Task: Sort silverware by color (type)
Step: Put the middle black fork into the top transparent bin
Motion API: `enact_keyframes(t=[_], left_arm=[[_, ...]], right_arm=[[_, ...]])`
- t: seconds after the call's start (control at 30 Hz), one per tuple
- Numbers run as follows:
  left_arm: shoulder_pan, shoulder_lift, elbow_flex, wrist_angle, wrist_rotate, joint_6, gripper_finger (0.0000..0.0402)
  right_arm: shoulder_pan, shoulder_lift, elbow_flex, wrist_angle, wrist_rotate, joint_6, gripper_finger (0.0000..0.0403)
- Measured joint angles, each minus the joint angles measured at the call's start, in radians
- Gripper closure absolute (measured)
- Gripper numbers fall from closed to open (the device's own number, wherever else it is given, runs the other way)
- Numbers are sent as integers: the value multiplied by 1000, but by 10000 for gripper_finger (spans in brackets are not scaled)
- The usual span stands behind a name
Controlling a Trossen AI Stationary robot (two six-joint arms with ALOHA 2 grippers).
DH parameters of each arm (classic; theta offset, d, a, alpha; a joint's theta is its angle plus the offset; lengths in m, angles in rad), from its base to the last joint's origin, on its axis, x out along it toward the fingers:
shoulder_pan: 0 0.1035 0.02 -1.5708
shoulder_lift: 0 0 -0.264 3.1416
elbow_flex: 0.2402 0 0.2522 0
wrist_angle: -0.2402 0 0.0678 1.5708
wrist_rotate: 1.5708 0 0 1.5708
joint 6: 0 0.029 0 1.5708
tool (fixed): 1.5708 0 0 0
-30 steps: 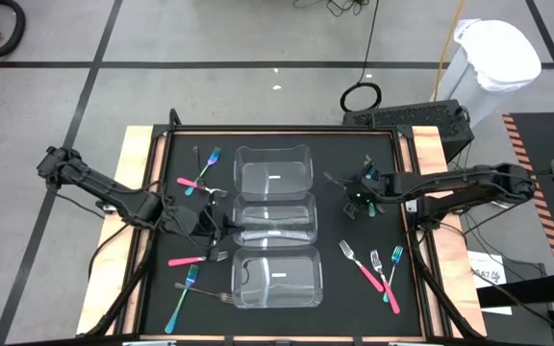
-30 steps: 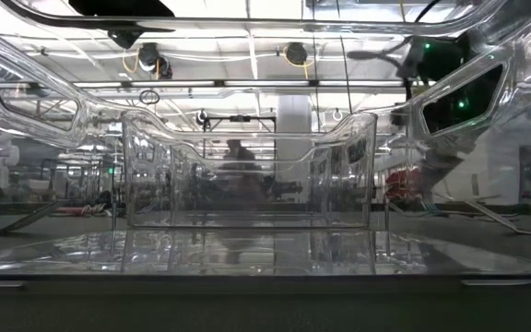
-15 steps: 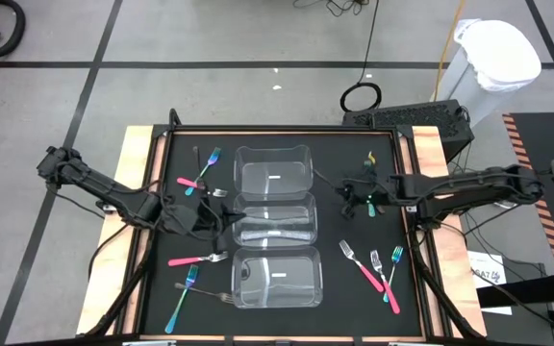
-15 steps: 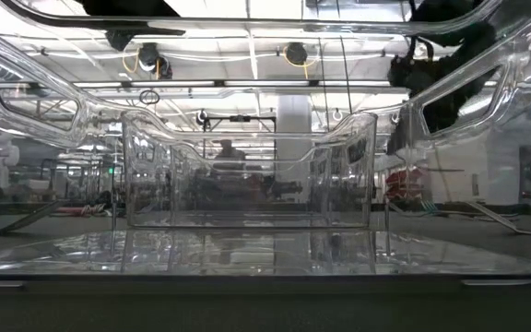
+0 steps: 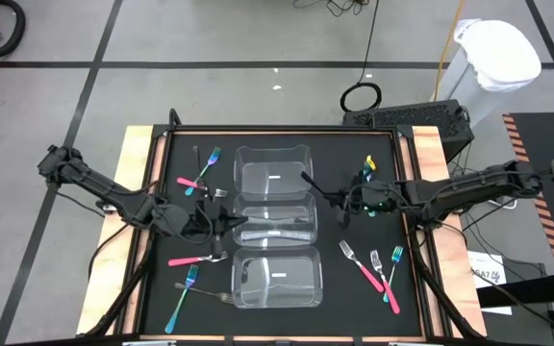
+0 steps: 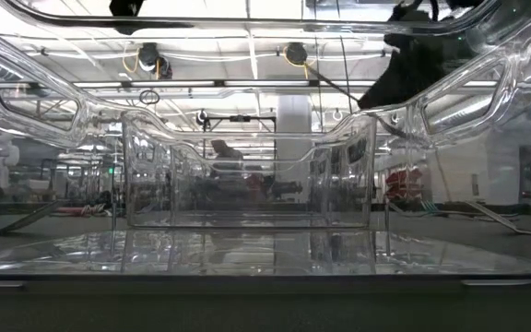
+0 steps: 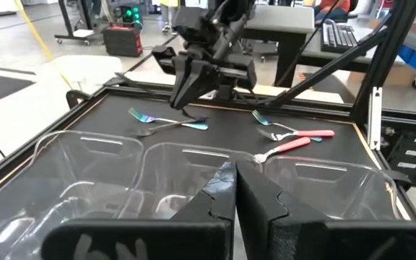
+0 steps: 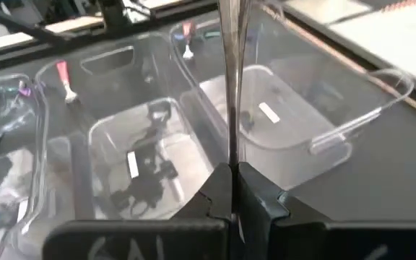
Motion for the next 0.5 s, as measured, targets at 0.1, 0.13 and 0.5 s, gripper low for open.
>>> enact_keyframes(t=[0.1,0.13,0.5], left_arm=[[0,7,0,8,-1,-3,388],[0,16,0,21,-1,-2,386],[-13,182,1,370,-1,193,268]], right_arm=[[40,0,13,18,51,-8,400],[58,0,26,14,72,-11,400],[294,117,215,18,305,-110,400]])
